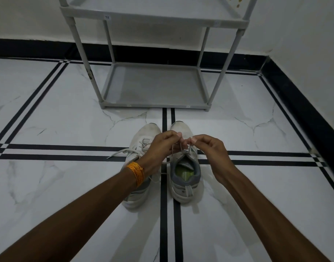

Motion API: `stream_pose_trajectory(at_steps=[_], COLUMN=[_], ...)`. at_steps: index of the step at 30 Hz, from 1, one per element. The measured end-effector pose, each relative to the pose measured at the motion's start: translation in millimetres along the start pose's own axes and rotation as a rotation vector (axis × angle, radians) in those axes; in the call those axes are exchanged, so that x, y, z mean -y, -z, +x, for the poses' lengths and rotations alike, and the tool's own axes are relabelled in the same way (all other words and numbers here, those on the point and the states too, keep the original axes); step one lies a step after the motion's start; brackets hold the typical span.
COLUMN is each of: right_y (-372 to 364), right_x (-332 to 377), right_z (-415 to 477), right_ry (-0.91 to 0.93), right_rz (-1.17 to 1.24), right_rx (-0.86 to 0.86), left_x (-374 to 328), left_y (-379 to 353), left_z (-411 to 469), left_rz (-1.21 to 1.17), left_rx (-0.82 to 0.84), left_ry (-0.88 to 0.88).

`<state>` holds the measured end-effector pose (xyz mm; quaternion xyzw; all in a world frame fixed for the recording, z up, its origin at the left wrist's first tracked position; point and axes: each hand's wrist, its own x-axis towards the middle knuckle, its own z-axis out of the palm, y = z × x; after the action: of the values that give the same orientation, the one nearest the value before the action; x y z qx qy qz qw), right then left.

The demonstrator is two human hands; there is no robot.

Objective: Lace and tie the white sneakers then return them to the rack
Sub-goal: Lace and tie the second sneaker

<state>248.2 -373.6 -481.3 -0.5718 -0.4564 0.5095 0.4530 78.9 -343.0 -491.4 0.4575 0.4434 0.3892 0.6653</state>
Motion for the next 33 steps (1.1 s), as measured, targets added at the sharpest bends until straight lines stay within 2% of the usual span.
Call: stream_pose_trajectory(at_steps=[7, 15, 19, 25, 29, 33], right_y=[-4.9, -2.1, 2.8, 7.5, 10.9, 6.3], right_x=[-4.0, -2.2, -1.1, 5.3, 13.7, 16.2], right_z=[7.7, 8.7, 9.8, 15.4, 19.2, 20.6], right_ry=[0.138, 0.089, 0.018, 0.028, 0.029, 0.181], right_rz=[-0.264, -0.094, -0.14, -0.28, -0.44, -0.669], right_rx=[-0.123, -0.053, 0.043, 0.114, 0.288, 0.288], left_x=[1.4, -0.9, -2.2, -5.1, -13.2, -20.1], left_y=[-9.0, -11.1, -7.9, -1.6, 4.9, 11.5], left_z=[-1.7, 3.1, 4.9, 13.4, 18.6, 26.4], left_rz=[0.149, 0.194, 0.233, 0.322, 0.324, 0.366], left_rx=[-0.067, -0.031, 0.023, 0.086, 0.17, 0.225], left_ry=[-0.166, -0.199, -0.21, -0.104, 0.009, 0.07])
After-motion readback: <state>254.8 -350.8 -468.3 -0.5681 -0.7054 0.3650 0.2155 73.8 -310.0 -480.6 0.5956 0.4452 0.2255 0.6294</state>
